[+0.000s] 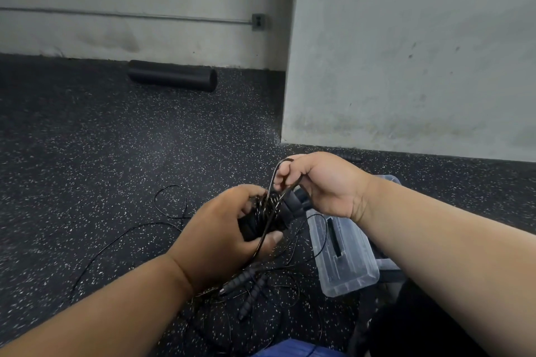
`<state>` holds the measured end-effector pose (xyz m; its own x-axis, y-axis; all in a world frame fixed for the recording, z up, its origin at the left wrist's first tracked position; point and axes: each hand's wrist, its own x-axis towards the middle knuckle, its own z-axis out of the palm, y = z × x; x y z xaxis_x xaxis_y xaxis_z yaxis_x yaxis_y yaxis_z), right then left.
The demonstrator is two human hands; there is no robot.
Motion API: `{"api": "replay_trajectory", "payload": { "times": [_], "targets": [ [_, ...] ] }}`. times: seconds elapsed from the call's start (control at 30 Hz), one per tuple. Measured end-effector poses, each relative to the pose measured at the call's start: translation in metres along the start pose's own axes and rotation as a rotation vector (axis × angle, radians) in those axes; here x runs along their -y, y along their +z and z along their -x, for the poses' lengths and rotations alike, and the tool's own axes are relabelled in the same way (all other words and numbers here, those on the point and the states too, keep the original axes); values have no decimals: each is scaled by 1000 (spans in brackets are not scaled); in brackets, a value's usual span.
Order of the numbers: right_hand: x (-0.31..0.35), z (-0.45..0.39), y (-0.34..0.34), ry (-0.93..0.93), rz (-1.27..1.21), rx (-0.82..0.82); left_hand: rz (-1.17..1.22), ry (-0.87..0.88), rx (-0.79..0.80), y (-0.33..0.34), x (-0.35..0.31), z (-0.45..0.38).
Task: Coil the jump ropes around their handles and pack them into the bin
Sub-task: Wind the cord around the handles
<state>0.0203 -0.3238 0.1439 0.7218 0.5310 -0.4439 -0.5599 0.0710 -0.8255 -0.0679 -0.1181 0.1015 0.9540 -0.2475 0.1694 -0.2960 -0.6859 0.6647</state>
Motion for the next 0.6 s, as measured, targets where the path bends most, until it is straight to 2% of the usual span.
{"api": "replay_trajectory", "payload": {
  "times": [0.27, 0.37, 0.6],
  "targets": [
    [0, 3, 0, 19, -99, -65, 251, -55, -38, 20, -5, 4],
    [9, 9, 1, 37, -170, -34, 337, -72, -80, 24, 1, 2],
    [29, 15, -20, -21, -157, -95, 437, 56, -79, 8, 3, 1]
  ]
}}
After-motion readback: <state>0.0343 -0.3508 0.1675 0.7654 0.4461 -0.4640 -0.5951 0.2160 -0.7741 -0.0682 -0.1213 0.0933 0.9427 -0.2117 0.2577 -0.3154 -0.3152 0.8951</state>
